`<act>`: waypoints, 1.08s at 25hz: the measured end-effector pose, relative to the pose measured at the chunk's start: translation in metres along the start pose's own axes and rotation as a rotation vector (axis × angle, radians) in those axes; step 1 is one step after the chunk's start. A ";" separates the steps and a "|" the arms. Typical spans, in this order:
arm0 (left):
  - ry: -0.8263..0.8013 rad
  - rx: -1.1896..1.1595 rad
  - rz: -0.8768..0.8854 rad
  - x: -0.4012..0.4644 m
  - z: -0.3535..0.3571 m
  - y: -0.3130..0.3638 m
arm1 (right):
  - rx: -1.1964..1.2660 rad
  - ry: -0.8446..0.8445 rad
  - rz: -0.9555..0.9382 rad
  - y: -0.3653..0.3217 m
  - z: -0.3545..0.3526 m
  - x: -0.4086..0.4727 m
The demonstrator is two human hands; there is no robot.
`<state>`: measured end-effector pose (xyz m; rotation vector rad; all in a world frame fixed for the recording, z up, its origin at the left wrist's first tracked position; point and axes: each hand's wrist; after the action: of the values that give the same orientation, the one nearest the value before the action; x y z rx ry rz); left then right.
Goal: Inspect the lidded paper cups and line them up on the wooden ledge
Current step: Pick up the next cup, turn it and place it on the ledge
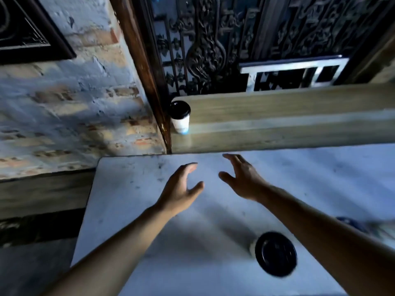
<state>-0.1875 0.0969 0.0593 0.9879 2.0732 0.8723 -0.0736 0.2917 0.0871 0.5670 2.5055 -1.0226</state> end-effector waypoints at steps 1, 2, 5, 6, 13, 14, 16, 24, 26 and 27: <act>-0.027 -0.003 0.012 -0.008 0.009 0.008 | -0.008 0.001 0.006 0.001 0.006 -0.017; -0.042 0.002 0.019 -0.012 0.017 0.012 | -0.021 0.000 -0.001 0.001 0.010 -0.026; -0.103 -0.022 0.000 -0.037 0.049 0.025 | -0.092 0.037 -0.014 0.010 0.025 -0.070; -0.132 -0.021 -0.013 -0.047 0.060 0.028 | -0.118 0.059 -0.028 0.014 0.028 -0.084; -0.366 0.004 -0.229 -0.084 0.170 0.050 | -0.271 0.018 -0.092 0.064 0.054 -0.160; -0.342 0.000 -0.249 -0.079 0.185 0.055 | -0.287 -0.072 -0.104 0.073 0.057 -0.164; -0.279 -0.043 -0.328 -0.073 0.214 0.070 | -0.242 -0.213 -0.107 0.091 0.062 -0.168; 0.051 -0.094 -0.413 -0.098 0.255 0.128 | 0.017 -0.334 -0.220 0.123 0.029 -0.177; 0.078 -0.128 -0.417 -0.114 0.253 0.141 | 0.062 -0.367 -0.244 0.116 0.014 -0.178; 0.089 -0.161 -0.415 -0.118 0.251 0.147 | 0.082 -0.387 -0.258 0.112 0.005 -0.178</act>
<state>0.1231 0.1404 0.0696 0.4166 2.1352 0.8556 0.1336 0.3217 0.1050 0.0535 2.2330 -1.2007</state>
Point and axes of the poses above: each hand's wrist, its own x-axis towards the middle knuckle, its own z-axis out of the palm, y = z × x, and after that the axes turned 15 degrees about -y, right-handed
